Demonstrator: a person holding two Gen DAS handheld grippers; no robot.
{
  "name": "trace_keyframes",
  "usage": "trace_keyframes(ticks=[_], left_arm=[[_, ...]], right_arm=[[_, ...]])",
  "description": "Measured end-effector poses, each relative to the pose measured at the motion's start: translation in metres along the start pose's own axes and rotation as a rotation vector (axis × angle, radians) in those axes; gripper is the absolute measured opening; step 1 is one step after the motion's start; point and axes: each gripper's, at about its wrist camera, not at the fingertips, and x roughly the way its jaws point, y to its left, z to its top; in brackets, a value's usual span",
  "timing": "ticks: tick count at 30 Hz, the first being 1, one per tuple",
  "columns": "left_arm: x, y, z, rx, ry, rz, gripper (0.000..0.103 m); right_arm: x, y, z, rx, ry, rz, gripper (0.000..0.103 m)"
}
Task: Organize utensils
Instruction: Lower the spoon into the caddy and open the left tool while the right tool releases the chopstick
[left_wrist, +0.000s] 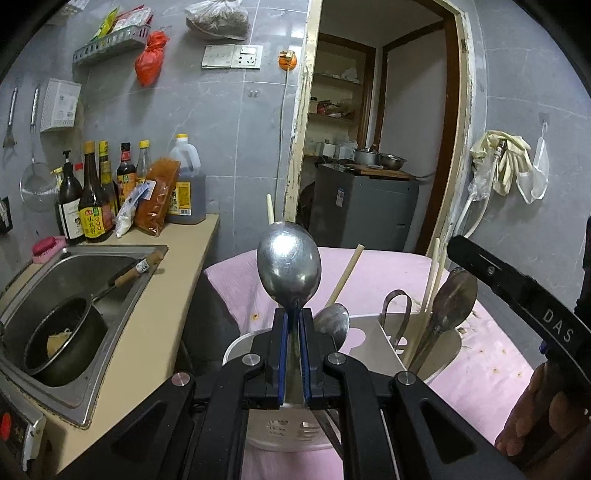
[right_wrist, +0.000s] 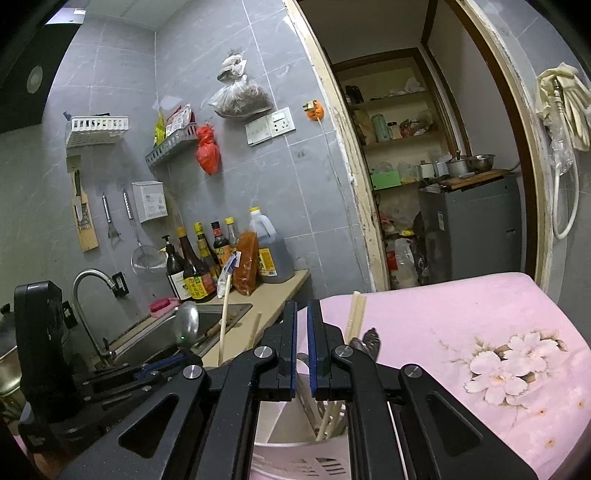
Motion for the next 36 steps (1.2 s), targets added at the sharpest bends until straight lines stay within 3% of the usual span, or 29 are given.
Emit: trace_keyframes(ticks=[6, 11, 13, 15, 17, 23, 25, 31, 36], left_arm=[[-0.006, 0.007, 0.004, -0.075, 0.006, -0.022, 0.007], [-0.007, 0.004, 0.007, -0.081, 0.018, -0.033, 0.008], [-0.007, 0.003, 0.007, -0.078, 0.029, -0.041, 0.009], [-0.008, 0.002, 0.008, -0.075, 0.041, -0.043, 0.028], [-0.009, 0.002, 0.008, -0.077, 0.044, -0.04, 0.035], [-0.015, 0.002, 0.012, -0.08, 0.041, -0.041, 0.037], [-0.022, 0.0, 0.014, -0.076, 0.019, -0.044, 0.043], [-0.038, -0.005, 0.02, -0.081, -0.012, -0.071, 0.056], [-0.054, -0.012, 0.024, -0.087, -0.043, -0.084, 0.073]], right_arm=[[-0.008, -0.003, 0.007, -0.007, 0.008, -0.017, 0.006], [-0.02, -0.007, 0.011, -0.001, 0.009, -0.047, 0.006], [-0.024, -0.008, 0.013, 0.007, 0.008, -0.059, 0.012], [-0.029, -0.01, 0.014, 0.018, 0.004, -0.069, 0.021], [-0.033, -0.01, 0.016, 0.026, -0.003, -0.074, 0.021], [-0.049, -0.01, 0.022, 0.022, -0.029, -0.102, 0.024], [-0.054, -0.01, 0.025, 0.023, -0.036, -0.113, 0.034], [-0.07, -0.012, 0.029, 0.025, -0.042, -0.15, 0.048], [-0.084, -0.017, 0.03, 0.026, -0.024, -0.174, 0.059]])
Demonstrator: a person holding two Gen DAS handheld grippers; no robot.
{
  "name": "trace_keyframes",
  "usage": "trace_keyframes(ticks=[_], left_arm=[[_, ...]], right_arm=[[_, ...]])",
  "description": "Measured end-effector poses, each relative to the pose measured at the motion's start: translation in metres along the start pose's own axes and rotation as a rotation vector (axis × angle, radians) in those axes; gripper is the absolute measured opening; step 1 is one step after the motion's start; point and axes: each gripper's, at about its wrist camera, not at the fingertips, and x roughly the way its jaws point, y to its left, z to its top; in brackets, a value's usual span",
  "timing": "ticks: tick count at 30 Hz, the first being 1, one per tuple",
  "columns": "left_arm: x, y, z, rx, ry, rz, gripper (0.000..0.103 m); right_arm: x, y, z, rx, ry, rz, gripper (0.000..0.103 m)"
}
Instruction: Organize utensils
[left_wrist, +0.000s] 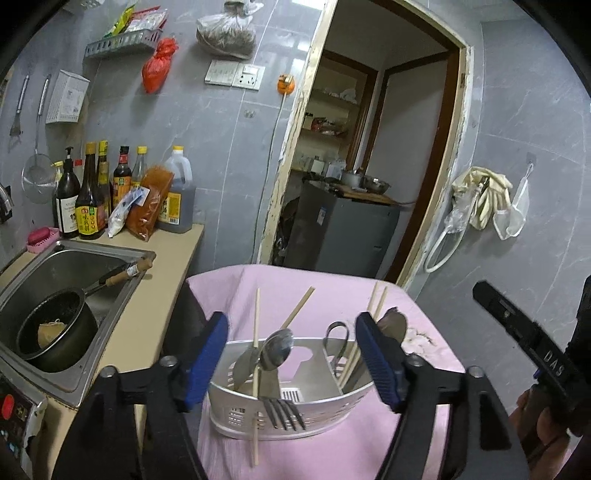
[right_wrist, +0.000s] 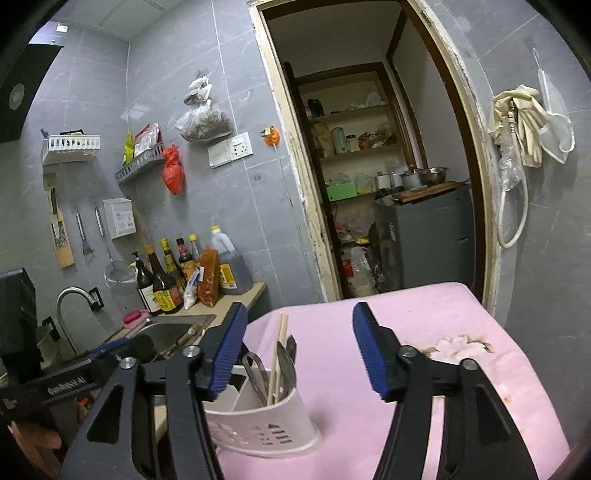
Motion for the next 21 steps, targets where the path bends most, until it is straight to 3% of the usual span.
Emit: trace_keyframes(ticks=[8, 13, 21], left_arm=[[-0.027, -0.025, -0.005, 0.025, -0.04, 0.009, 0.091], [-0.053, -0.041, -0.013, 0.015, -0.078, 0.027, 0.099], [-0.101, -0.073, -0.04, 0.02, -0.099, 0.075, 0.102]], right_arm=[[-0.025, -0.019, 0.001, -0.004, 0.031, -0.017, 0.075], [-0.057, -0.031, -0.002, -0.029, 0.054, -0.014, 0.091], [-0.119, -0.05, -0.01, -0.038, 0.089, -0.007, 0.093]])
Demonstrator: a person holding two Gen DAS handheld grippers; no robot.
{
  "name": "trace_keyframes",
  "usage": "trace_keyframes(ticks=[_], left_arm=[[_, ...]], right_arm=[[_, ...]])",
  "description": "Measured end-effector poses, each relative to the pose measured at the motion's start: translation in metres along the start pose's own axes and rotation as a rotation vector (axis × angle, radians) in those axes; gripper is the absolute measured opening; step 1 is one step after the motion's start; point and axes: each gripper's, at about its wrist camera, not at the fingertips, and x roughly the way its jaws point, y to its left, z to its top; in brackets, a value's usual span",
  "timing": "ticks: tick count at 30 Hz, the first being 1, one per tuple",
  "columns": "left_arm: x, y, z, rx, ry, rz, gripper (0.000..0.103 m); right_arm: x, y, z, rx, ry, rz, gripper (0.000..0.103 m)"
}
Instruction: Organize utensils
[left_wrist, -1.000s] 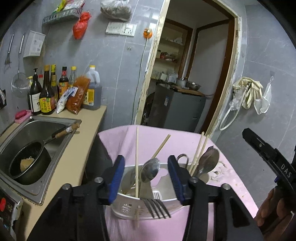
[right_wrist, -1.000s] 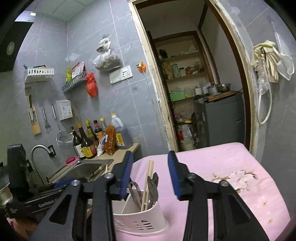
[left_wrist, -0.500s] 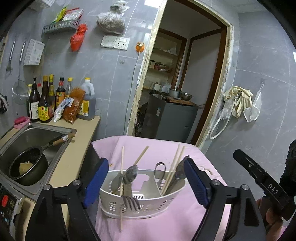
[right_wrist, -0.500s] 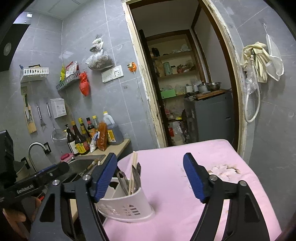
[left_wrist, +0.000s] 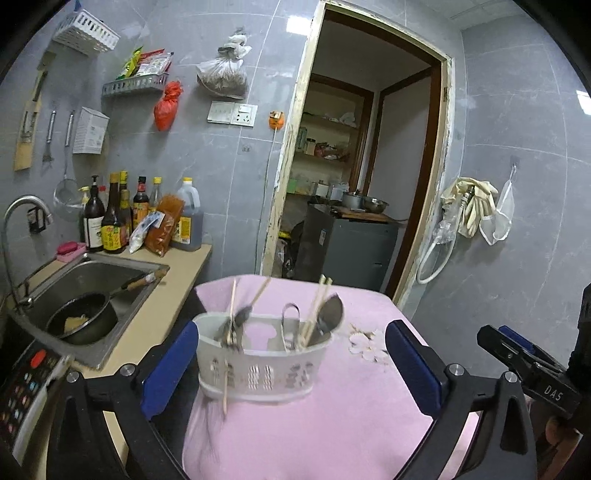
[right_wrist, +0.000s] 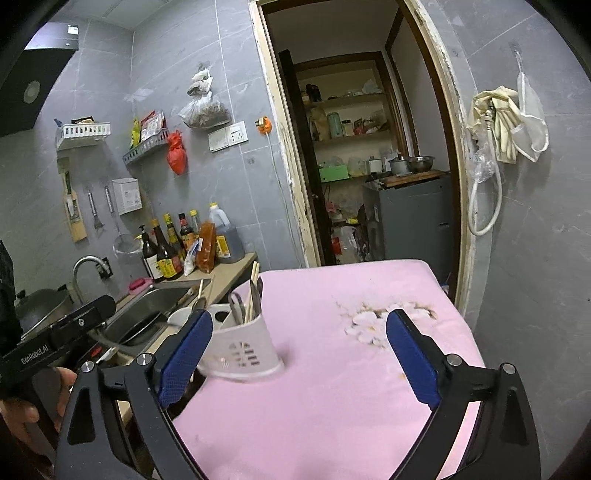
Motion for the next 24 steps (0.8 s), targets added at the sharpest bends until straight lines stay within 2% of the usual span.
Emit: trace_keyframes(ticks=[6, 9, 12, 18, 24], left_arm=[[-0.038, -0.023, -0.023, 0.008, 0.0, 0.032, 0.102], [-0.055, -0.033, -0.035, 0.012, -0.001, 0.052, 0.102], [-0.068, -0.041, -0.046, 0.03, -0.001, 0.073, 0.102], [-0.089, -0.052, -0.067, 0.048, 0.005, 0.102, 0.102], [-0.101, -0.057, -0.076, 0.038, 0.006, 0.117, 0.102]], right_arm=[[-0.041, -0.009, -0.015, -0.013, 0.013, 0.016, 0.095], [-0.057, -0.013, -0.022, -0.021, 0.012, 0.015, 0.101], [-0.073, -0.017, -0.031, -0.034, -0.002, -0.009, 0.102], [-0.093, -0.025, -0.038, -0.039, -0.02, -0.02, 0.102], [-0.098, -0.025, -0.043, -0.052, 0.0, -0.012, 0.102]])
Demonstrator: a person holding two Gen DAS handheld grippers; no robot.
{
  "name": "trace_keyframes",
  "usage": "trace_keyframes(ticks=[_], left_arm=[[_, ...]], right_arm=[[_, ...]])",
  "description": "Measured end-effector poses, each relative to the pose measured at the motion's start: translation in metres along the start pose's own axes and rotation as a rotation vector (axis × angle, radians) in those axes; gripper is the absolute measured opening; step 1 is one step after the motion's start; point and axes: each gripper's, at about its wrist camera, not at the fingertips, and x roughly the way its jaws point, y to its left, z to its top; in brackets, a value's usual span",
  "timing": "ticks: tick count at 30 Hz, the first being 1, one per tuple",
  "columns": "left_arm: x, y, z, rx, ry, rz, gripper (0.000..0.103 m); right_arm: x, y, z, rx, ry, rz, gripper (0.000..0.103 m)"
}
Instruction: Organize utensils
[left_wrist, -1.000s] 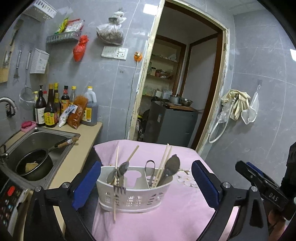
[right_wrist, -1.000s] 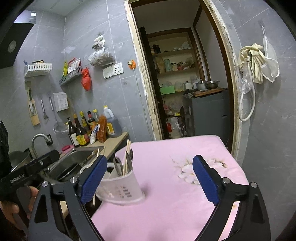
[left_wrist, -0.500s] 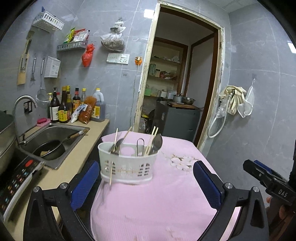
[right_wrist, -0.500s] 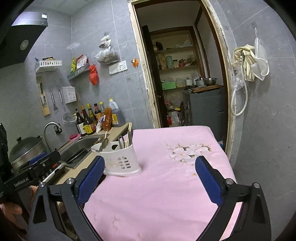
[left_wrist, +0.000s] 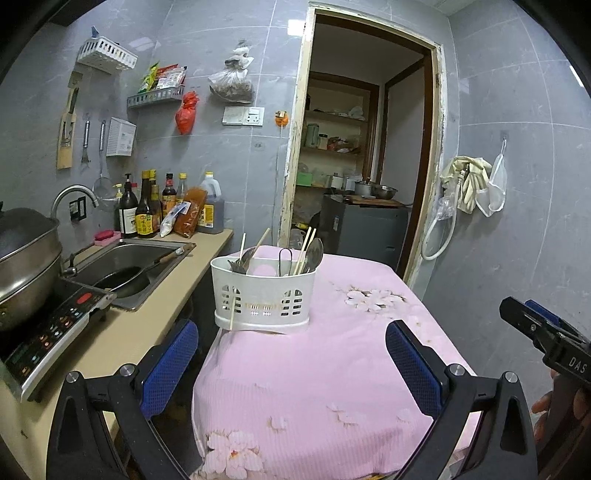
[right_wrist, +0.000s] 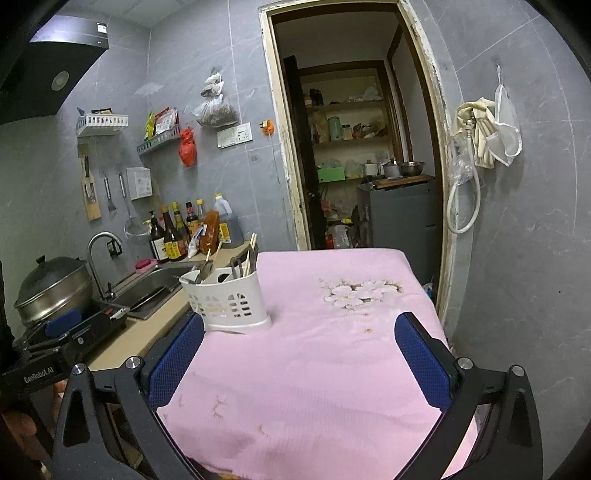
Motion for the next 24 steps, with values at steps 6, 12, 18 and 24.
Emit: trace_keyframes(ticks=[6, 12, 18, 24], left_arm=[[-0.0044, -0.0015, -0.0021, -0.008, -0.001, 0.004, 0.102], [-0.0046, -0.0016, -0.0024, -0.004, -0.002, 0.005, 0.102], [-0.0045, -0.0019, -0.0022, -0.007, -0.001, 0.004, 0.102], [-0.0048, -0.0023, -0.0025, -0.009, 0.0, 0.003, 0.102]], right_arm=[[-0.0018, 0.0013, -0.0037, -0.01, 0.009, 0.003, 0.102], [-0.0006, 0.0006, -0.0043, -0.012, 0.016, 0.005, 0.102], [0.0003, 0.0017, -0.0044, -0.014, 0.019, 0.008, 0.102], [-0.0005, 0.0021, -0.0051, -0.014, 0.02, 0.008, 0.102]])
